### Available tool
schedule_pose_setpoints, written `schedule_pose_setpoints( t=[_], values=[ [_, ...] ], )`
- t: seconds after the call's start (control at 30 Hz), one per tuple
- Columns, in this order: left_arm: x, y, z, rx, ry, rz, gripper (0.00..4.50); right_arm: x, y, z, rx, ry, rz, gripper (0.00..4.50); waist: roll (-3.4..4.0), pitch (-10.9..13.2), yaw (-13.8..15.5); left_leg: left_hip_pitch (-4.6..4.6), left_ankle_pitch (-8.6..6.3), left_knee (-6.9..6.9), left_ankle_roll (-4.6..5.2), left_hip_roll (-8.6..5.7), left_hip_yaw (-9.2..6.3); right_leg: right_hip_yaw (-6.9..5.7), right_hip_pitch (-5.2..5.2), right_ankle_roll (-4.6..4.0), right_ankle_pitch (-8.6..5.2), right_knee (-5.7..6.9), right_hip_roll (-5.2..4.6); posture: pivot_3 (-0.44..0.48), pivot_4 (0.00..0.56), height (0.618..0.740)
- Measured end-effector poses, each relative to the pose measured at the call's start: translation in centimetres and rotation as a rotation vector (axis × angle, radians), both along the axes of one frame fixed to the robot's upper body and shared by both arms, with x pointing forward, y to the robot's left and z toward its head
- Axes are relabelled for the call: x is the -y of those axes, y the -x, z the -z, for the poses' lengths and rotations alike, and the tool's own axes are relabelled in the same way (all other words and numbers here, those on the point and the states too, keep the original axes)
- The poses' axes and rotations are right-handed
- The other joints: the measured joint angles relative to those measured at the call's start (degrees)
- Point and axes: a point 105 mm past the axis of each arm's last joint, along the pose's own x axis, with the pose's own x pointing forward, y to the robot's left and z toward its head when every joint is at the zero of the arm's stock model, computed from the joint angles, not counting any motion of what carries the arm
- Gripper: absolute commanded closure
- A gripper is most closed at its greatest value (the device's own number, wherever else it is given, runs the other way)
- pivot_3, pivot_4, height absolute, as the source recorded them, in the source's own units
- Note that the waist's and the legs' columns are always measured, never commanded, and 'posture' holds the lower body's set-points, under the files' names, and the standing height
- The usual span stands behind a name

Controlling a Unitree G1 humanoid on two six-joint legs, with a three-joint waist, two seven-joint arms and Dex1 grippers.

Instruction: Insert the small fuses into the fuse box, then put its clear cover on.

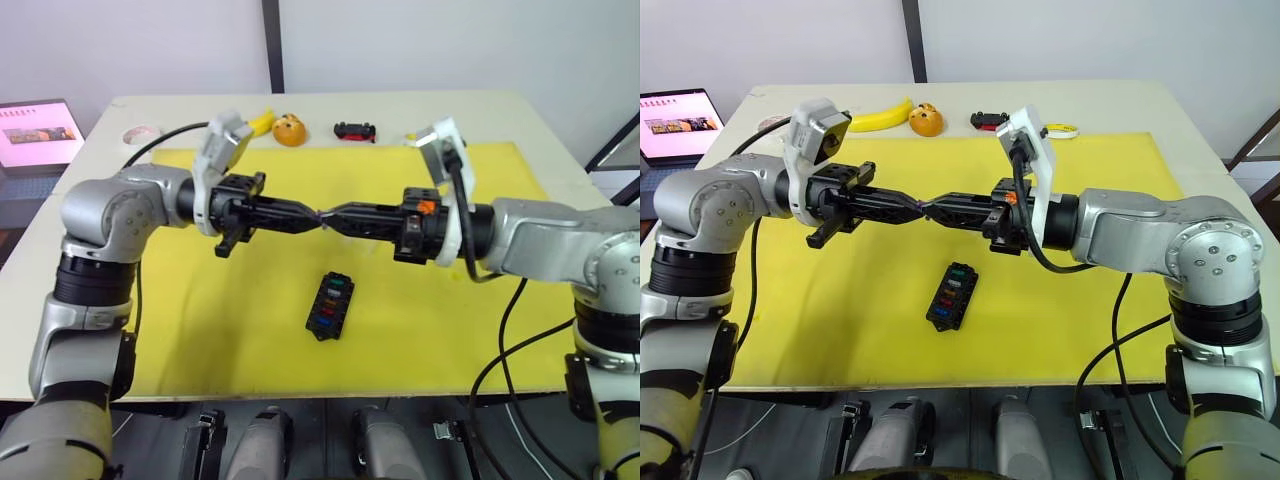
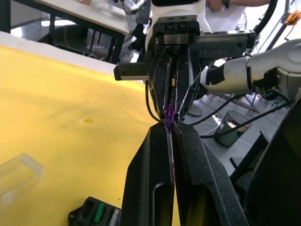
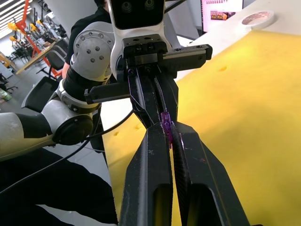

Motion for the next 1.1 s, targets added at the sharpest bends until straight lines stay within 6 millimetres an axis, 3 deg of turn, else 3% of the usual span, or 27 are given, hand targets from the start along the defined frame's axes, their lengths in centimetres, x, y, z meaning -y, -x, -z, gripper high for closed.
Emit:
schedule_pose_setpoints(
  t=[0.13, 0.23, 0.33, 0.4, 0.5, 1.1],
  values=[
    [-1.0, -0.2, 0.9, 0.003, -0.090, -0.041, 3.14, 0.3, -0.2, 0.6, 0.071, 0.092, 0.009, 4.50, 0.02, 0.0, -0.1, 0.00, -0.01, -0.01, 0.01, 0.01, 0.01, 0.02, -0.03, 0.00, 0.00, -0.01, 0.05, 0.000, 0.150, 0.740],
    [-2.1, -0.5, 1.7, 0.041, -0.151, -0.068, 1.54, 0.9, -0.6, 1.0, 0.150, 0.161, 0.029, 4.50, 0.03, 0.0, -0.1, 0.00, -0.01, -0.03, 0.02, 0.03, 0.03, 0.03, -0.04, 0.00, 0.00, -0.01, 0.07, 0.000, 0.150, 0.740],
    [-3.9, -0.9, 5.2, 0.082, -0.295, -0.110, 0.04, 1.6, -1.0, 4.7, 0.255, 0.336, 0.021, 4.50, 0.03, 0.0, 0.0, 0.02, -0.04, -0.05, 0.07, 0.04, 0.04, 0.10, 0.01, -0.01, -0.01, -0.13, 0.26, 0.000, 0.150, 0.740],
    [-4.2, -0.9, 6.8, 0.097, -0.343, -0.106, 0.04, 1.7, -1.1, 7.2, 0.254, 0.386, -0.017, 4.50, -0.02, 0.1, 0.1, -0.05, -0.04, 0.02, 0.06, 0.11, 0.04, 0.10, -0.03, -0.01, -0.01, -0.08, 0.26, 0.000, 0.150, 0.740],
    [-4.4, -1.1, 7.4, 0.172, -0.379, -0.107, 0.04, 1.5, -1.4, 8.8, 0.296, 0.400, -0.054, 4.50, -0.04, 0.1, 0.1, -0.04, -0.04, 0.04, 0.07, 0.14, 0.04, 0.12, -0.02, -0.01, -0.01, -0.06, 0.26, 0.000, 0.150, 0.740],
    [-3.6, -0.5, 9.3, 0.281, -0.390, -0.093, 0.04, 1.5, -3.8, 11.2, 0.342, 0.426, -0.051, 4.50, -0.03, 0.1, 0.1, -0.03, -0.04, 0.04, 0.07, 0.15, 0.02, 0.13, -0.03, -0.01, 0.00, -0.03, 0.27, 0.000, 0.150, 0.740]
  ],
)
